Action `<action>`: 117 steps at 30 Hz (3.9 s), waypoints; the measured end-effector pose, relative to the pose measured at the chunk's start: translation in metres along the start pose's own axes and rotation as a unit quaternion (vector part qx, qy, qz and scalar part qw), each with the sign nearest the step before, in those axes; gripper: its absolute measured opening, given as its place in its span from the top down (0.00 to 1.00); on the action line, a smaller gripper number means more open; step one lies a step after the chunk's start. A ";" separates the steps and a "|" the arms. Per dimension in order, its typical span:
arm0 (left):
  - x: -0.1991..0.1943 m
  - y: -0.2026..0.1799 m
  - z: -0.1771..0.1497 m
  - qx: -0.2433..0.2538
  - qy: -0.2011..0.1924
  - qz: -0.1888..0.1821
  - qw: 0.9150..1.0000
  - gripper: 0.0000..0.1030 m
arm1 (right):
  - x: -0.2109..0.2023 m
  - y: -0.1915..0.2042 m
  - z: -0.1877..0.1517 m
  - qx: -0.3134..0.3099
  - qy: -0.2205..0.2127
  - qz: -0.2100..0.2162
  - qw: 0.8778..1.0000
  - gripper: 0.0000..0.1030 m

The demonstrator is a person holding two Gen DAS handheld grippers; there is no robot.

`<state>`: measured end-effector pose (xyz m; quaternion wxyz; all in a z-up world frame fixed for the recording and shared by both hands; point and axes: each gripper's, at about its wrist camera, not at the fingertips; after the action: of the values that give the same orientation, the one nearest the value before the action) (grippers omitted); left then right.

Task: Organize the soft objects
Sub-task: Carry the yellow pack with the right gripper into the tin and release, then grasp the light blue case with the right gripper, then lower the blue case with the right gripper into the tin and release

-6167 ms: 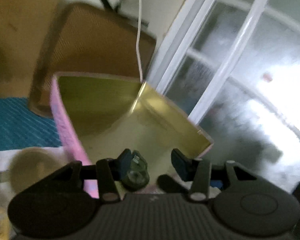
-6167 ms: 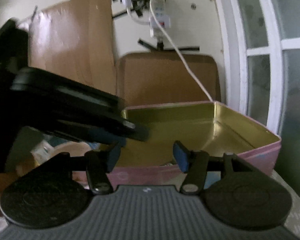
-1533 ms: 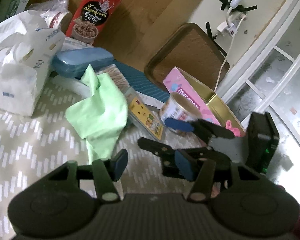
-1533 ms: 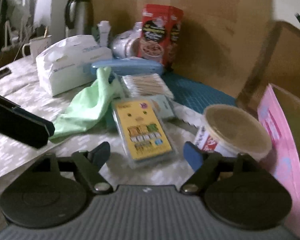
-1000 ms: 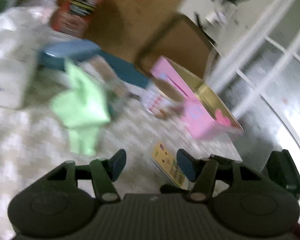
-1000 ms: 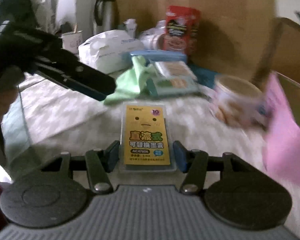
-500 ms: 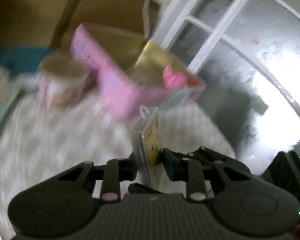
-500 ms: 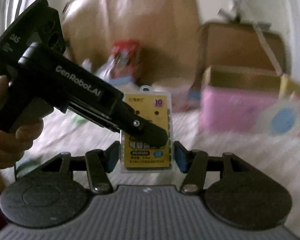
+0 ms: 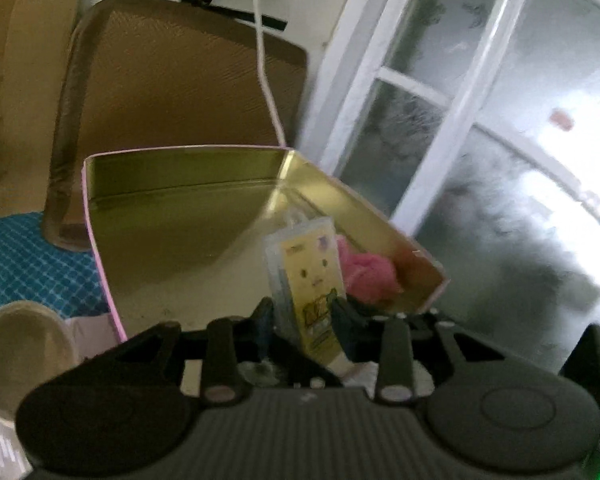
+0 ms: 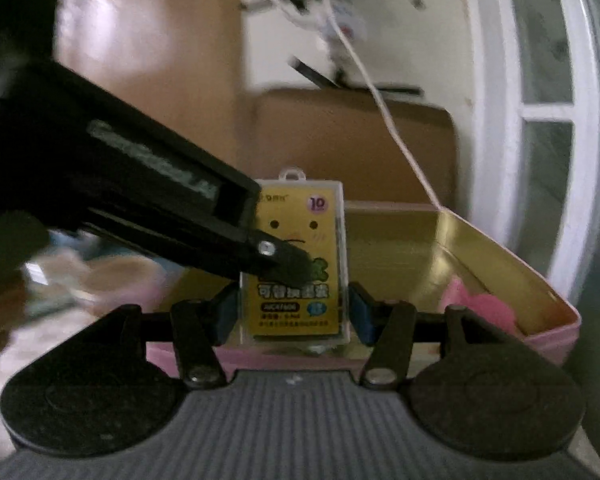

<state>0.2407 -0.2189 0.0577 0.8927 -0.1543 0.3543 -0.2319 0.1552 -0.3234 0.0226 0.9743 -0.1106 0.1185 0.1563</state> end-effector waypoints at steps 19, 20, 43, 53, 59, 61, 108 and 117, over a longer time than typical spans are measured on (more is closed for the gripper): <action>-0.207 0.165 -0.094 -0.087 -0.125 0.118 0.981 0.60 | -0.009 0.078 0.035 0.033 -0.037 0.116 0.992 0.52; -0.216 0.182 -0.099 -0.107 -0.127 0.126 0.978 0.60 | 0.000 0.092 0.041 0.034 -0.027 0.150 0.988 0.52; -0.260 0.275 -0.118 -0.241 -0.180 0.093 0.949 0.54 | 0.216 0.206 0.094 0.229 0.199 0.288 0.908 0.62; -0.285 0.264 -0.160 -0.252 -0.167 0.079 0.950 0.50 | 0.086 0.214 0.078 0.171 0.130 0.308 0.927 0.66; -0.291 0.248 -0.172 -0.235 -0.148 0.042 0.960 0.46 | 0.000 0.223 0.031 0.110 0.114 0.292 0.943 0.71; -0.296 0.243 -0.170 -0.225 -0.156 0.042 0.961 0.43 | -0.016 0.230 0.013 0.097 0.116 0.278 0.948 0.70; -0.010 0.037 0.036 -0.019 -0.059 0.020 0.998 0.26 | 0.007 0.024 -0.007 -0.038 0.014 -0.005 0.999 0.59; -0.092 0.050 0.012 -0.018 -0.098 0.004 0.995 0.24 | 0.025 0.031 0.001 0.003 0.012 0.005 1.000 0.48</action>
<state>0.2057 -0.1272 0.0958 0.9211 -0.1907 0.2698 -0.2060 0.1679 -0.2875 0.0113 0.9723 -0.1091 0.1311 0.1596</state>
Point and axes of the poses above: each gripper's, at about its wrist camera, not at the fingertips, and x roughly the way its jaws point, y to its left, z to its top, and after that the axes turned 11 degrees about -x, right-handed
